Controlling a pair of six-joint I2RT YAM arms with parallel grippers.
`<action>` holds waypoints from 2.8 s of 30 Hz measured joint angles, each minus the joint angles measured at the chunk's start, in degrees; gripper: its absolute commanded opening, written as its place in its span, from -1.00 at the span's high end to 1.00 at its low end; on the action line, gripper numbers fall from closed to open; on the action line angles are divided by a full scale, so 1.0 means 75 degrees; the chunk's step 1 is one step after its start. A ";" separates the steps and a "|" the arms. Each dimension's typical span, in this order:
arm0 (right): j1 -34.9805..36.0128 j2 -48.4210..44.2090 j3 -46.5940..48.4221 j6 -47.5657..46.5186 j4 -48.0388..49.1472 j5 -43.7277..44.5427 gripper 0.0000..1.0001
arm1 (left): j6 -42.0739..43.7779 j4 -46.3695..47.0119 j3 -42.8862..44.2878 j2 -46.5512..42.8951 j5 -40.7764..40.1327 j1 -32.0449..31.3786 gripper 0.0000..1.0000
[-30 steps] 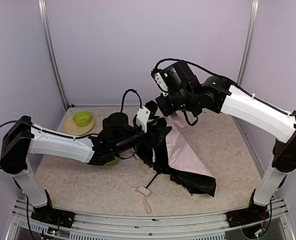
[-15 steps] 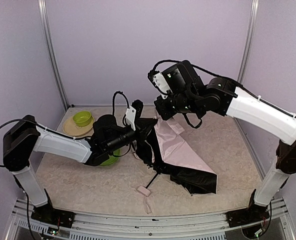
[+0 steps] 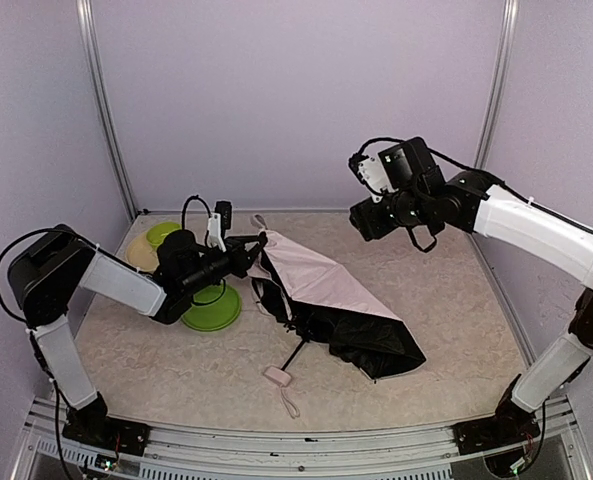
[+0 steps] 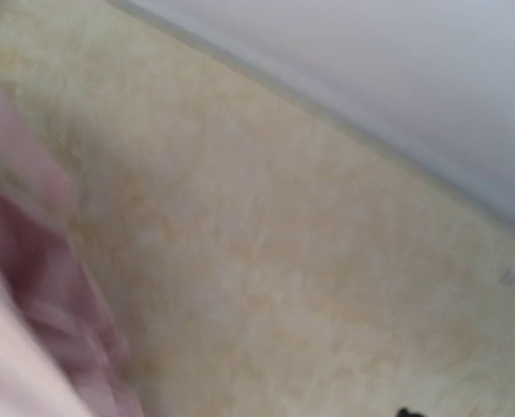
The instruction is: Put away the umbrella
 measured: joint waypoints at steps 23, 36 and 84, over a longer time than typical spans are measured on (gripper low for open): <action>0.0682 -0.0501 -0.5004 0.1547 0.1597 -0.4613 -0.11 | -0.1003 -0.3483 0.2567 0.2678 -0.0353 0.0245 0.95; 0.3602 -0.2798 -0.5120 0.1533 0.2095 -0.3112 -0.30 | 0.0169 -0.3975 0.3363 0.3439 0.0638 -0.0245 0.80; 0.3293 -0.2398 -0.5461 -0.4811 0.6126 -0.1291 1.00 | 0.1661 -0.4639 0.3346 0.3366 0.1230 -0.1294 0.82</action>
